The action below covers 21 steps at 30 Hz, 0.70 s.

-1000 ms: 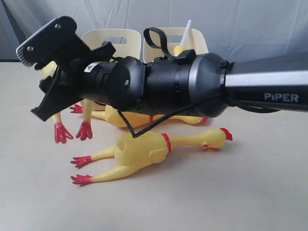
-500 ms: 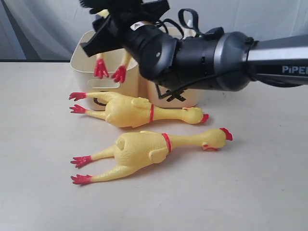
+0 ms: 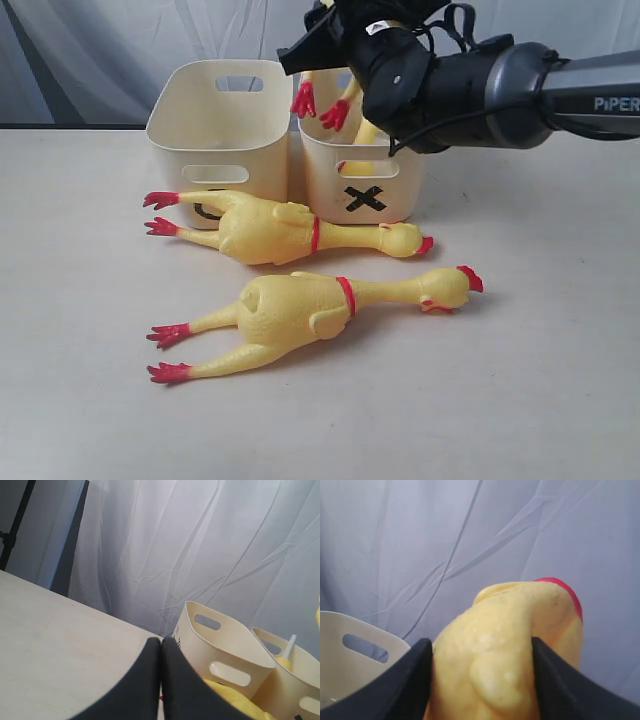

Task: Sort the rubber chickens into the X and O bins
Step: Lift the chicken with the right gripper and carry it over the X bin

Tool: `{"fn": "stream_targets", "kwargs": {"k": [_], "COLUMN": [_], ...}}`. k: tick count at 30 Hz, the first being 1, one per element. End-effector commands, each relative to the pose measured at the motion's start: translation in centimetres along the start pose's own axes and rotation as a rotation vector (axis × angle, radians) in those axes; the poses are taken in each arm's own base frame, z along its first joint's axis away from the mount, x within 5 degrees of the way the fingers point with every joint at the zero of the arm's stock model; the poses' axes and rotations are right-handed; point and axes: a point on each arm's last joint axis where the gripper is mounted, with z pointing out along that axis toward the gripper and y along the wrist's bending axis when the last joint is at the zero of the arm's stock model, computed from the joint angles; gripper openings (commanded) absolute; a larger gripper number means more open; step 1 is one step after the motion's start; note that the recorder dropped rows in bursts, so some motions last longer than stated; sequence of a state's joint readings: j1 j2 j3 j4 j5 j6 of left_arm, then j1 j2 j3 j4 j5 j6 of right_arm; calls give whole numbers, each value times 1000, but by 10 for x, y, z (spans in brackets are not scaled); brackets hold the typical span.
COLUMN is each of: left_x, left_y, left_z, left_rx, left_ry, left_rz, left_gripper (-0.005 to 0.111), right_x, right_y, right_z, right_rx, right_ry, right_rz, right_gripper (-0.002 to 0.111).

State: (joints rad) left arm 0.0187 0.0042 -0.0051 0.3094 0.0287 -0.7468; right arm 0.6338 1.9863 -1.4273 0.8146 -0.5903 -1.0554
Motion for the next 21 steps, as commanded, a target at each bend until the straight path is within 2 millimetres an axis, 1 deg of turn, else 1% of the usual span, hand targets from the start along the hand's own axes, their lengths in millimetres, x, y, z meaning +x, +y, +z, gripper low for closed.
{"fn": "stream_targets", "kwargs": {"k": [1,9,13,16,21], "left_x": [1,1,1,1,1], "left_y": [-1,-1,-1,-1,-1], "left_z": [0,0,0,0,0], "left_rx": [18,18,18,18,18], "left_ry": [-4,-4,-4,-4,-4], "left_rz": [0,0,0,0,0], "left_gripper": [0,0,0,0,0], "right_x": [-7,-3,1,6,18], "right_y": [2,17,18,10,-15], "right_z": [14,40,49,54,61], "right_rx": [24,16,25,52,133], "right_ry": [-49,-62,-54,-38,24], "right_rz": [-38,-168,-202,-199,-112], "right_gripper": [-1,-1,-1,-1,-1]}}
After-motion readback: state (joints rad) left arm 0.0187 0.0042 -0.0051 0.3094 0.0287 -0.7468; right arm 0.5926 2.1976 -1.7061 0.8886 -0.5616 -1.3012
